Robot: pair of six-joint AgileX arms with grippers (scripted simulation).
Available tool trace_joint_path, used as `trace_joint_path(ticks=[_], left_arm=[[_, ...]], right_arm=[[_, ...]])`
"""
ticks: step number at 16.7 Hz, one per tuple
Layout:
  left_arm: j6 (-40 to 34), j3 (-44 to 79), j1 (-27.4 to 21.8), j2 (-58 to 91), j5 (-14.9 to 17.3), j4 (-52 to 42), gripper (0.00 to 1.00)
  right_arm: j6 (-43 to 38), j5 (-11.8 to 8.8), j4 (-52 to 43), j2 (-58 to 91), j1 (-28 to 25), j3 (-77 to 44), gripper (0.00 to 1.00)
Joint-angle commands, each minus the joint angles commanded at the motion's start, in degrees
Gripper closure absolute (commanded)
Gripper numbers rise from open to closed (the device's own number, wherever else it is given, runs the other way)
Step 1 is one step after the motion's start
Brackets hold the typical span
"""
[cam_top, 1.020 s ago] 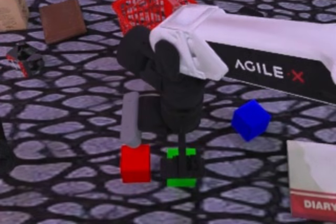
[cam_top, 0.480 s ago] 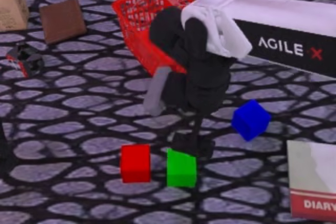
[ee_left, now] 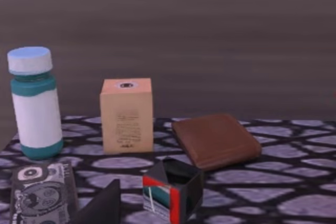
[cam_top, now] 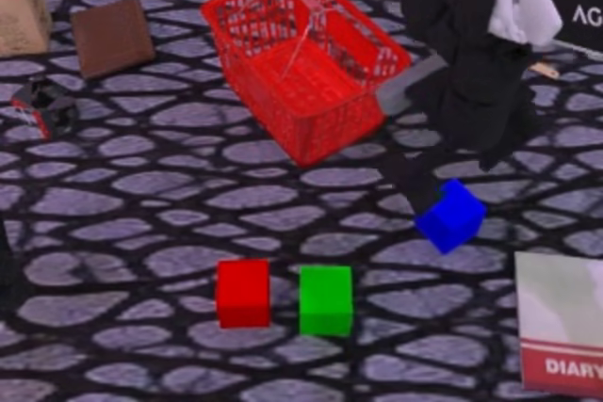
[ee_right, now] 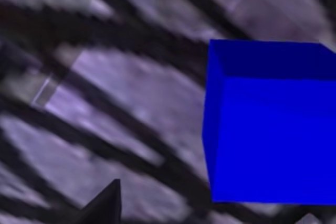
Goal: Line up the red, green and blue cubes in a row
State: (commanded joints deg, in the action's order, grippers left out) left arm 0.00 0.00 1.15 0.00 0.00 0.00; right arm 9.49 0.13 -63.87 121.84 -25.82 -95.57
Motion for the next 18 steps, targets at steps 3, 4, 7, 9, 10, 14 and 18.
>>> trace_joint_path(ticks=[3,4,7,9,10,14,18], left_arm=[[0.0,0.0,0.0,0.0,0.0,0.0,0.00],[0.0,0.0,0.0,0.0,0.0,0.0,0.00],[0.0,0.0,0.0,0.0,0.0,0.0,0.00],[0.0,0.0,0.0,0.0,0.0,0.0,0.00],[0.0,0.0,0.0,0.0,0.0,0.0,0.00],[0.0,0.0,0.0,0.0,0.0,0.0,0.00],[0.0,0.0,0.0,0.0,0.0,0.0,0.00]], right_arm=[[-0.6,0.0,0.1,-0.1,0.6,0.1,0.00],[-0.6,0.0,0.1,-0.1,0.6,0.1,0.00],[-0.6,0.0,1.0,0.5,0.5,0.5,0.00],[-0.7,0.0,4.0,1.7,0.6,2.2,0.00],[-0.8,0.0,6.0,2.5,0.6,3.4,0.00],[-0.8,0.1,14.8,6.0,0.5,8.4,0.00],[-0.8,0.1,17.3,7.2,0.5,10.0,0.00]])
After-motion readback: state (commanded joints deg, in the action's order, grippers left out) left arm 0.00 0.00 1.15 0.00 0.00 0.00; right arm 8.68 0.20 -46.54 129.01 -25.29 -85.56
